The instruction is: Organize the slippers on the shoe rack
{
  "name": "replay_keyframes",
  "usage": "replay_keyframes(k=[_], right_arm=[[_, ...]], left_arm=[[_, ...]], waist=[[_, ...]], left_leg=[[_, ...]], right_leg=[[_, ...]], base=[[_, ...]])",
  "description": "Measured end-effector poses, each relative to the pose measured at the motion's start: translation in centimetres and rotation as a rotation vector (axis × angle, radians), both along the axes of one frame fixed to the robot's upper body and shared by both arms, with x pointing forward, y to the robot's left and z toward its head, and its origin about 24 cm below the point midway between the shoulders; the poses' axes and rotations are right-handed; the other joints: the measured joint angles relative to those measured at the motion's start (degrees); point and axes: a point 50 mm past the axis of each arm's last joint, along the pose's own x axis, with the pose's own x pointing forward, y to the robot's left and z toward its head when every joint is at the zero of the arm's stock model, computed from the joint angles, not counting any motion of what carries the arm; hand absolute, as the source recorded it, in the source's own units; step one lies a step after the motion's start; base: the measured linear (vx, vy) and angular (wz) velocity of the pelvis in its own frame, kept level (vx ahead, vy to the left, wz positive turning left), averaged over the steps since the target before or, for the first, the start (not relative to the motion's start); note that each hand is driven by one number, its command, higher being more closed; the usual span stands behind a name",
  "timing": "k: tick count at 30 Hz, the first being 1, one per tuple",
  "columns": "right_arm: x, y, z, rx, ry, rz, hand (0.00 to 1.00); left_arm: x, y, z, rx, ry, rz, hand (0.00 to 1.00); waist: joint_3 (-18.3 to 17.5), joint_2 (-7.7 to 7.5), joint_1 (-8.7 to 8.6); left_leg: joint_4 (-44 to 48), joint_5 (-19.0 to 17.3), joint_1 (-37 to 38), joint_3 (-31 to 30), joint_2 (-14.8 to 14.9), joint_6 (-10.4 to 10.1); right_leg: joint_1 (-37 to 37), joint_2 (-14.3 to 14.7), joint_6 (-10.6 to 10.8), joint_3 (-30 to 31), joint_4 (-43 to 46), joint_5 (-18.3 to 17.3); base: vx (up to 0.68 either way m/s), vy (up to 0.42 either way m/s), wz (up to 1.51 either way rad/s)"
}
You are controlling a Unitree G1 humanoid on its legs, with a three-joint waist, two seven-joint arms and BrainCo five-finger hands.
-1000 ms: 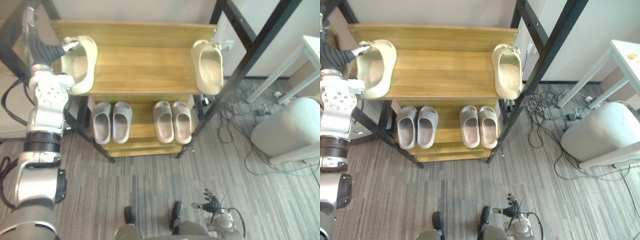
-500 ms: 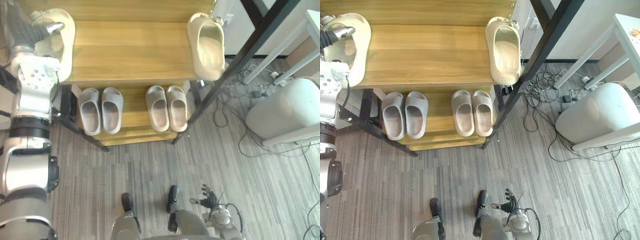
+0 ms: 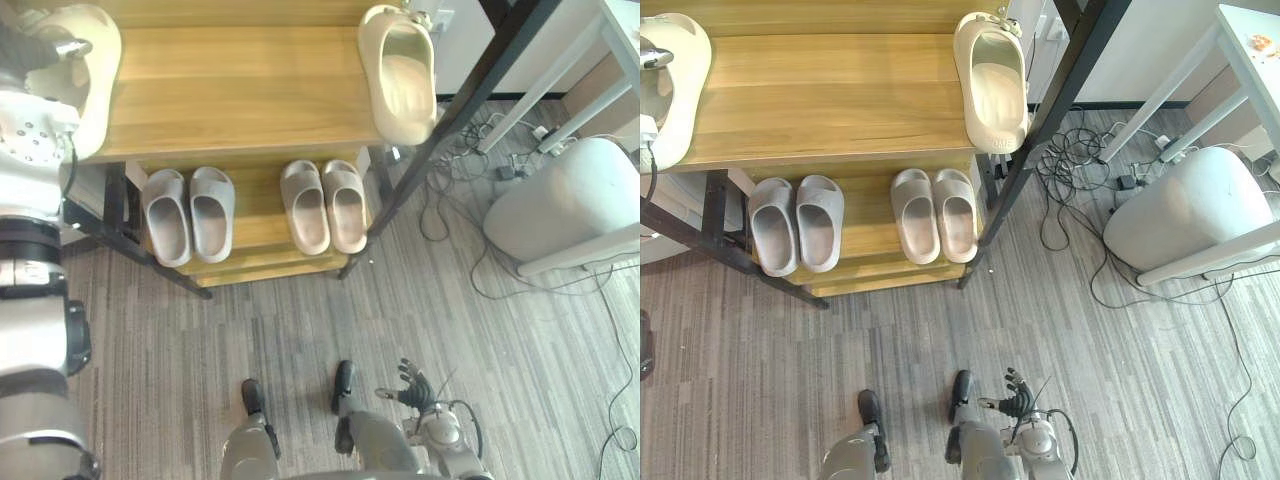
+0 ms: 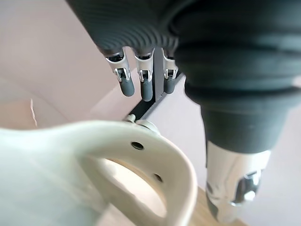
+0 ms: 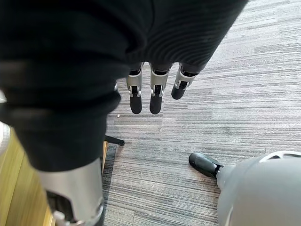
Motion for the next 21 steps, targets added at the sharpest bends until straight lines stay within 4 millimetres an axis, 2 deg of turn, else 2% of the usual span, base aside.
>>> replay_keyframes(k=[21], right_arm=[[-0.13, 0.65, -0.09, 0.013, 0.009, 0.043, 0.00]], left_arm=[[-0.05, -0.44, 0.69, 0.036, 0.014, 0.000, 0.00]], waist=[[0.86, 0.81, 0.08]], left_leg=[[0.05, 0.08, 0.89, -1.92, -0.19, 0.07]], right_leg=[[2.06, -0.17, 0.04, -1.76, 0.00, -0.14]], base=[[-0.01, 0.006, 0.04]])
